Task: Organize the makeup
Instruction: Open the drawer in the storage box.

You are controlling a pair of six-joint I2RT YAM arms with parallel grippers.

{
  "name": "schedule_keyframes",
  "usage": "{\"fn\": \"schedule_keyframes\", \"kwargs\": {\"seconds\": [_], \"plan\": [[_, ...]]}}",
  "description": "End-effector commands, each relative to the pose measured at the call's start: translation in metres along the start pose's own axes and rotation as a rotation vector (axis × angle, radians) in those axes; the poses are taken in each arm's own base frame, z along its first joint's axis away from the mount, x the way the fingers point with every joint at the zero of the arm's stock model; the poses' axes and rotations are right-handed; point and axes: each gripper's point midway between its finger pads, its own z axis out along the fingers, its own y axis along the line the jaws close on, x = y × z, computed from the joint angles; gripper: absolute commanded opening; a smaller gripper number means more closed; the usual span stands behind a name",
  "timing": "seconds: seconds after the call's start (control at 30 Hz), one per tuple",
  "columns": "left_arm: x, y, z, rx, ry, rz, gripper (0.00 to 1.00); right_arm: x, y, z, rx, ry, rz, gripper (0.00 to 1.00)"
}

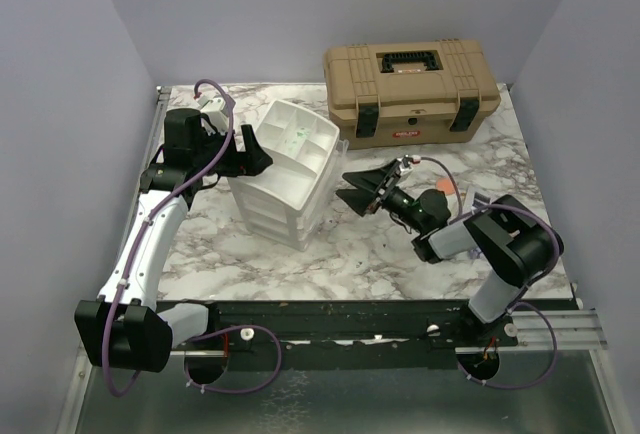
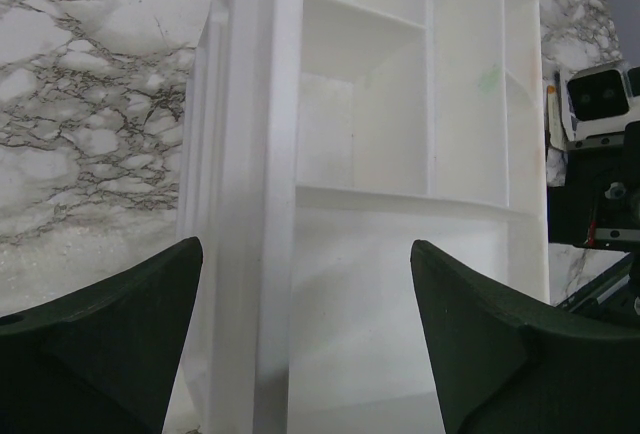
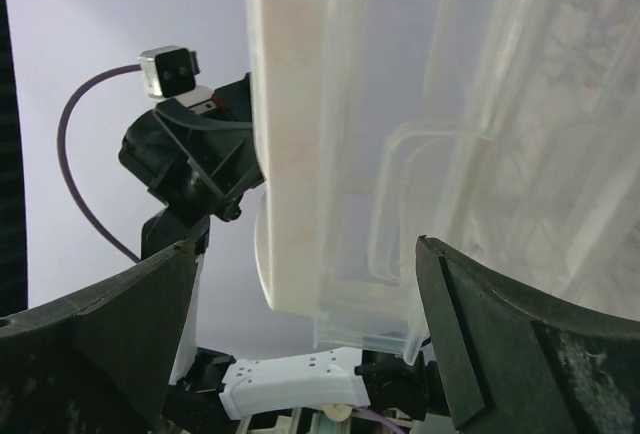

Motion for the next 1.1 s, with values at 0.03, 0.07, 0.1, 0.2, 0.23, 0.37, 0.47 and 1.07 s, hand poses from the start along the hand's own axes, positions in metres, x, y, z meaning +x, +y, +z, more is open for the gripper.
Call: {"fn": "schedule_keyframes", "kwargs": {"seconds": [0.03, 0.07, 0.1, 0.2, 0.23, 0.37, 0.47, 1.07], "plan": [[0.01, 0.002, -0.001, -0.011, 0.031, -0.011, 0.86, 0.002, 0.045, 0.013, -0.101, 0.037, -0.165, 0.97], [0.01, 0.001, -0.001, -0.01, 0.029, -0.011, 0.87, 0.002, 0.048, 0.016, -0.1, 0.046, -0.175, 0.97], [0.01, 0.001, -0.001, -0.01, 0.031, -0.011, 0.87, 0.001, 0.048, 0.018, -0.085, 0.051, -0.172, 0.98], [0.008, 0.0, -0.001, -0.005, 0.028, -0.01, 0.87, -0.002, 0.043, 0.024, -0.042, 0.045, -0.16, 0.99], [0.007, -0.001, -0.001, -0.003, 0.028, -0.011, 0.87, -0.002, 0.041, 0.025, -0.034, 0.046, -0.152, 0.99], [0.006, -0.001, -0.002, 0.0, 0.029, -0.009, 0.87, -0.005, 0.034, 0.019, -0.013, 0.016, -0.129, 0.99], [0.007, -0.002, -0.002, 0.0, 0.03, -0.009, 0.87, -0.009, 0.024, 0.013, 0.029, -0.02, -0.112, 0.99], [0.004, -0.004, -0.002, 0.006, 0.027, -0.016, 0.87, -0.005, 0.013, 0.035, 0.032, 0.053, -0.048, 1.0]]}}
